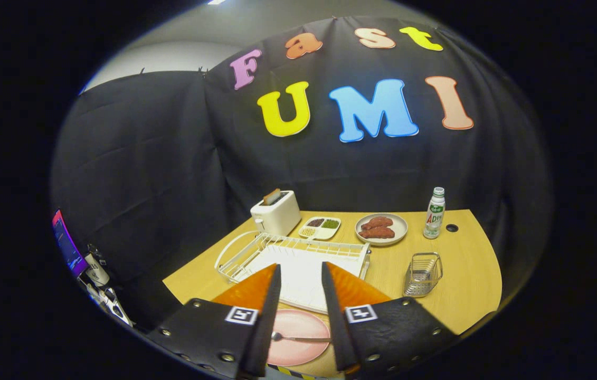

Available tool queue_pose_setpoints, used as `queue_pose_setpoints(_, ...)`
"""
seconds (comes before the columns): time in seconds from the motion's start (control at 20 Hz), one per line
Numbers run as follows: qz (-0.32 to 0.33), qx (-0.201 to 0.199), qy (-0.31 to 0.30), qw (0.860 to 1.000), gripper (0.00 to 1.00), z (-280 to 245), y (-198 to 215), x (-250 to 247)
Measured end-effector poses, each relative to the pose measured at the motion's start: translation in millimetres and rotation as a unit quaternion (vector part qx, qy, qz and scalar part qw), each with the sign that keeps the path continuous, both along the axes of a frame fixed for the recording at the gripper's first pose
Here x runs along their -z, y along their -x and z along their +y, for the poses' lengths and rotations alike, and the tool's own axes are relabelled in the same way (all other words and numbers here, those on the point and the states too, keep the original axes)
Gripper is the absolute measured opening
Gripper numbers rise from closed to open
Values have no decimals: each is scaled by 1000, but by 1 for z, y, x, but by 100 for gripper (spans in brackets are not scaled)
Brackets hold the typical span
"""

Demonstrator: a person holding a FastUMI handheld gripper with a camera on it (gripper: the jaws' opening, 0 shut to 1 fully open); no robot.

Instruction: Take the plate from the dish rack, then take the spoon from the basket and place it into the plate.

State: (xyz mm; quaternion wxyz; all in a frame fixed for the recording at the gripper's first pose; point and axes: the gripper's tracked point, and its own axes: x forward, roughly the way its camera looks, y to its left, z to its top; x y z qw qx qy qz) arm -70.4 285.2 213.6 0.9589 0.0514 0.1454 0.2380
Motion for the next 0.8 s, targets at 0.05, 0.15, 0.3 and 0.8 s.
queue_pose_setpoints(0.05, -16, 6, -7, 1000, 63, -7, -3, -12)
queue_pose_setpoints(0.15, -46, 25, -11, 999, 84, -25, -4, -33)
queue_pose_setpoints(0.3, -87, 51, -4, 995, 99, -52, -6, -54)
queue_pose_setpoints(0.8, -185, 130, 3, 974, 99, -145, -9, -130)
